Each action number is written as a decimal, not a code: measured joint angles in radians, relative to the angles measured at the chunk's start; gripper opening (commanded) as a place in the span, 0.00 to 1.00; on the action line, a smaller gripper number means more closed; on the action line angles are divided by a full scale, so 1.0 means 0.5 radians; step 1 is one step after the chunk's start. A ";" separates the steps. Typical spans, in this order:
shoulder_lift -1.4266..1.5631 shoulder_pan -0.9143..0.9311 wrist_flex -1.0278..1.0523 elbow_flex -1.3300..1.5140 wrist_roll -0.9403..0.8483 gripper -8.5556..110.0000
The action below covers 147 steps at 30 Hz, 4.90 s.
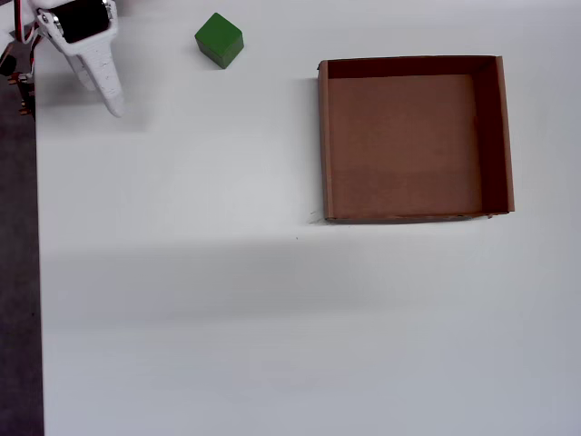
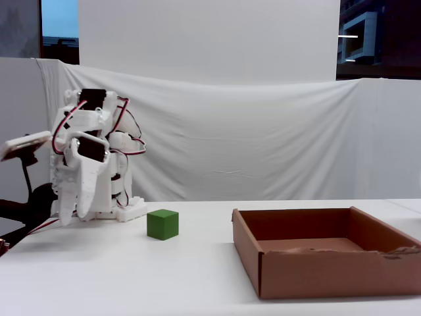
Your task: Grasp a green cube and put it in a box.
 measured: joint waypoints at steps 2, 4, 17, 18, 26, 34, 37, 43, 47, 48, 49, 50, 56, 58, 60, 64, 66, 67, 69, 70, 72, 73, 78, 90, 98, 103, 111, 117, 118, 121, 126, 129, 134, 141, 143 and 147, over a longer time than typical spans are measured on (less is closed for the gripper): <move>0.000 -0.031 -0.052 0.000 0.000 0.28; -0.031 -0.080 -0.080 0.000 0.003 0.28; -0.482 -0.488 0.193 -0.641 0.058 0.28; -0.525 -0.549 0.230 -0.739 0.135 0.28; -0.920 -0.831 0.313 -1.083 0.402 0.28; -1.163 -1.022 0.310 -1.154 0.552 0.28; -1.233 -1.058 0.310 -1.154 0.555 0.28; -1.534 -1.055 0.334 -1.258 0.555 0.28; -1.749 -1.055 0.341 -1.359 0.555 0.28; -1.789 -1.058 0.331 -1.378 0.555 0.28; -1.829 -1.083 0.304 -1.402 0.555 0.28; -1.835 -1.086 0.298 -1.405 0.555 0.28; -1.991 -1.117 0.175 -1.411 0.577 0.28; -2.025 -1.120 0.156 -1.411 0.595 0.28; -2.034 -1.150 0.132 -1.420 0.638 0.29; -2.006 -1.255 0.101 -1.427 0.761 0.29; -1.979 -1.310 0.083 -1.427 0.828 0.29; -1.970 -1.338 0.067 -1.427 0.856 0.29; -1.967 -1.371 0.043 -1.427 0.911 0.29; -1.967 -1.387 0.025 -1.424 0.930 0.29; -1.967 -1.436 0.006 -1.402 0.954 0.29; -1.967 -1.463 0.000 -1.384 0.963 0.29; -1.967 -1.583 0.000 -1.319 0.963 0.29; -1.960 -1.697 -0.077 -1.104 0.841 0.29; -1.902 -1.813 -0.040 -1.055 0.715 0.29; -1.829 -1.838 -0.009 -1.052 0.408 0.29; -1.829 -1.715 -0.009 -1.098 -0.239 0.29; -1.832 -1.571 -0.012 -1.117 -0.770 0.28; -1.832 -1.531 -0.012 -1.138 -0.945 0.28; -1.838 -1.494 -0.025 -1.154 -1.086 0.28; -1.896 -1.479 -0.089 -1.157 -1.381 0.28; -1.939 -1.479 -0.184 -1.157 -1.479 0.28; -1.967 -1.482 -0.285 -1.157 -1.494 0.27; -1.967 -1.482 -0.267 -1.157 -1.494 0.31; -1.967 -1.482 -0.267 -1.157 -1.494 0.31; -1.967 -1.516 -0.267 -1.150 -1.494 0.31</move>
